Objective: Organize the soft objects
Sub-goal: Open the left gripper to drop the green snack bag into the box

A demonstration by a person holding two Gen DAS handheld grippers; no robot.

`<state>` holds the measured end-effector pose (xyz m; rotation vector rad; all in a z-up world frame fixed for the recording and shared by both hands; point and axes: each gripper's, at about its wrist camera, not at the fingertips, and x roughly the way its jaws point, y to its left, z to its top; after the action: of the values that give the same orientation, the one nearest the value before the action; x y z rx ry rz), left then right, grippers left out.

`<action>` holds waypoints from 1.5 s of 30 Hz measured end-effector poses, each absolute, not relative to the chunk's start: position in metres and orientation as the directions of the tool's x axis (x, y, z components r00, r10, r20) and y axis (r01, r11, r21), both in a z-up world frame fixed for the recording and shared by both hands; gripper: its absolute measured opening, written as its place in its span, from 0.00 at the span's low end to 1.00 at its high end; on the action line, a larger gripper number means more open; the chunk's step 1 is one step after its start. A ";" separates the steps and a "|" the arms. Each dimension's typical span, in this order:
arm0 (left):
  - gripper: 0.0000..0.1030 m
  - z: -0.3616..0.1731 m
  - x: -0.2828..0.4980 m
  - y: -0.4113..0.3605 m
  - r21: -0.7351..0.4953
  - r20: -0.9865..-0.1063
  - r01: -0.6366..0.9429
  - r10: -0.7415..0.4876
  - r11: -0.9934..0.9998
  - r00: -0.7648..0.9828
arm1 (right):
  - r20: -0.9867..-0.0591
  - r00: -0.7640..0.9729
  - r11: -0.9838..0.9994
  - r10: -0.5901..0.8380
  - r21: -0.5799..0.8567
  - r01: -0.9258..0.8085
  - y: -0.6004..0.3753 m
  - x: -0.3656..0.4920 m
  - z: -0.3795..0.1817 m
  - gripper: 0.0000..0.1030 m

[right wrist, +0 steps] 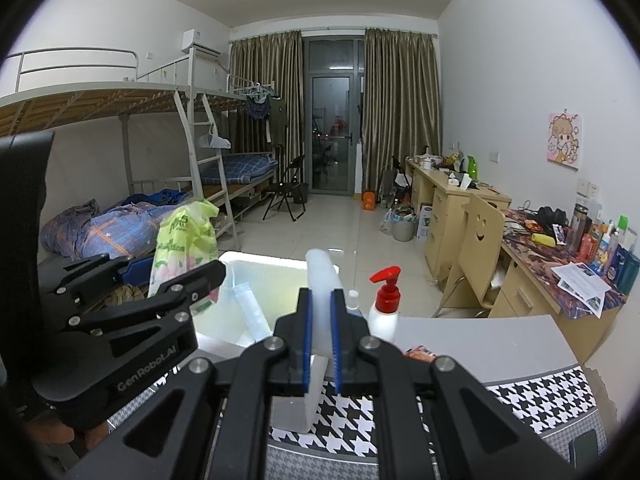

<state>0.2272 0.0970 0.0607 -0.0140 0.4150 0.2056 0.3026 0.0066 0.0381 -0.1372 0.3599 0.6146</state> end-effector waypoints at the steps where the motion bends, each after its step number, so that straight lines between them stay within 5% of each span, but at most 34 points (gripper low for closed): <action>1: 0.38 0.060 0.228 0.097 0.028 -0.403 -0.203 0.197 0.979 0.894 | -0.370 0.758 0.811 0.537 -0.020 -0.584 0.007 0.304 0.038 0.11; 31: 0.38 0.034 0.276 0.121 0.023 -0.480 -0.189 0.176 0.982 0.859 | -0.397 0.773 0.834 0.495 -0.034 -0.551 0.017 0.326 0.031 0.11; 33: 0.42 0.033 0.277 0.122 0.015 -0.489 -0.180 0.164 0.984 0.857 | -0.397 0.773 0.833 0.495 -0.035 -0.552 0.018 0.326 0.031 0.11; 37: 0.83 0.035 0.276 0.124 0.024 -0.479 -0.203 0.190 0.979 0.857 | -0.393 0.775 0.833 0.495 -0.039 -0.552 0.020 0.326 0.032 0.11; 45: 0.92 0.043 0.260 0.132 0.039 -0.441 -0.249 0.240 0.968 0.865 | -0.392 0.771 0.827 0.502 -0.042 -0.560 0.023 0.325 0.032 0.11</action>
<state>0.2600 0.1324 0.0428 -0.0191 0.4597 0.2561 0.3254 0.0231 0.0316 -0.1606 0.3789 0.5784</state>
